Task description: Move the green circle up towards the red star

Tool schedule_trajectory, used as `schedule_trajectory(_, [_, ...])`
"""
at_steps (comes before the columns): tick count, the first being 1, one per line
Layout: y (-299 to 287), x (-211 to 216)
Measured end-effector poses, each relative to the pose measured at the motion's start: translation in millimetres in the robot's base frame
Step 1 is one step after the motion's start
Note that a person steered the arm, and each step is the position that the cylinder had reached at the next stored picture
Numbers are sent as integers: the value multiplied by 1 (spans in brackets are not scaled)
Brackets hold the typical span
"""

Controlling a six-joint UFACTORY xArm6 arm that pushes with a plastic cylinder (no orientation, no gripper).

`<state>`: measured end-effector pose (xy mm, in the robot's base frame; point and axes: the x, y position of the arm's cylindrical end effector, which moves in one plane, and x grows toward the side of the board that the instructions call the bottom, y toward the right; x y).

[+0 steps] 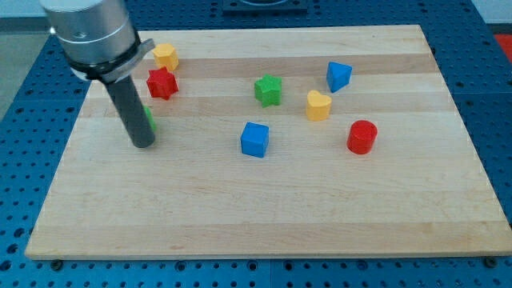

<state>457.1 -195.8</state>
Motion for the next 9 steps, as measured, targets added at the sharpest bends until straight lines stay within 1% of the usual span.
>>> schedule_trajectory(1, [-42, 1])
schedule_trajectory(2, [-52, -12])
schedule_trajectory(3, [-32, -21])
schedule_trajectory(5, [0, -21])
schedule_trajectory(6, [8, -21])
schedule_trajectory(7, [-6, -19])
schedule_trajectory(8, [12, 6])
schedule_trajectory(9, [58, 19])
